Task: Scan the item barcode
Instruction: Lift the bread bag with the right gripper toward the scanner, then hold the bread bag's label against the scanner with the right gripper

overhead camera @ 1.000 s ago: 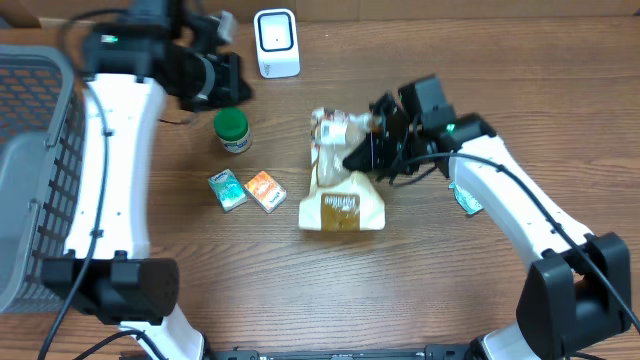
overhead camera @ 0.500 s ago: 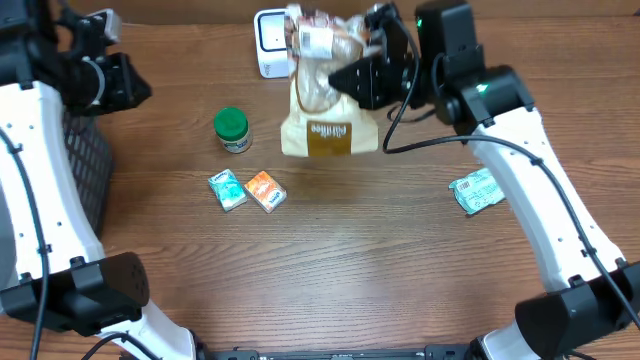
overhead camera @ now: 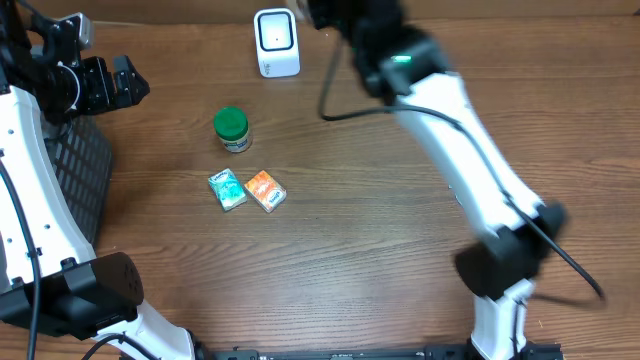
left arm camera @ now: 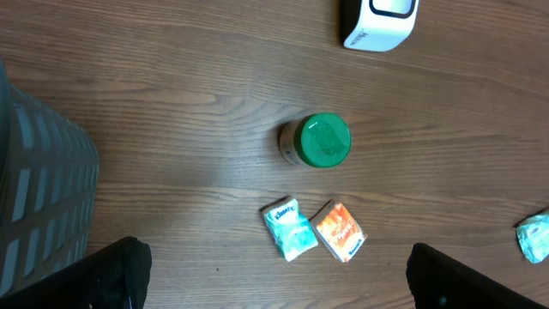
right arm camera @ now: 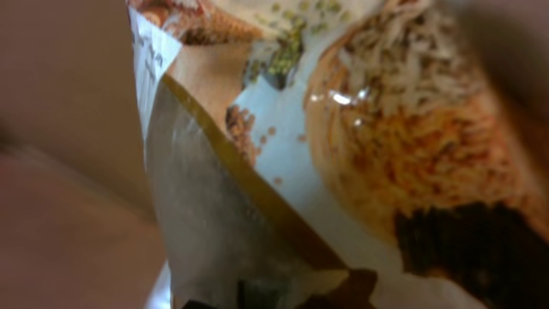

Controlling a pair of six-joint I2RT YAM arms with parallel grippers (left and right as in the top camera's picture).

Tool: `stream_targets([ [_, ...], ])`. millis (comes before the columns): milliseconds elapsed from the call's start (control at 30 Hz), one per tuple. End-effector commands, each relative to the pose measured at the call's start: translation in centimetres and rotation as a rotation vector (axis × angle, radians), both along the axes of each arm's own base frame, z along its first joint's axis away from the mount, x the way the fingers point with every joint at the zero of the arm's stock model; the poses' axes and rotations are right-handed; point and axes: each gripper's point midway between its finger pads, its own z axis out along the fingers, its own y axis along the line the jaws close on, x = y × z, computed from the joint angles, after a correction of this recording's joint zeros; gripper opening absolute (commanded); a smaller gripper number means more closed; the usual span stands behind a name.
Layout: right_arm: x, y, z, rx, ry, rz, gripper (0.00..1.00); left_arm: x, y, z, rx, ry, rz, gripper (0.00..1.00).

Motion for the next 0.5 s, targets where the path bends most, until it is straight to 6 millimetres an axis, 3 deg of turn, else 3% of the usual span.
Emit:
stream_targets([
  [0, 3.2, -1.1, -4.9, -0.443, -0.076, -0.173, 0.04, -0.3, 0.1, 1.4, 0.025, -0.04, -0.012, 1.0],
  [233, 7.5, 1.9, -12.2, -0.722, -0.234, -0.164, 0.04, -0.3, 0.1, 1.4, 0.025, -0.041, -0.012, 0.99],
  [467, 8.1, 2.5, -17.0, -0.808, -0.192, -0.127, 0.04, -0.3, 0.1, 1.4, 0.025, -0.041, -0.012, 0.99],
])
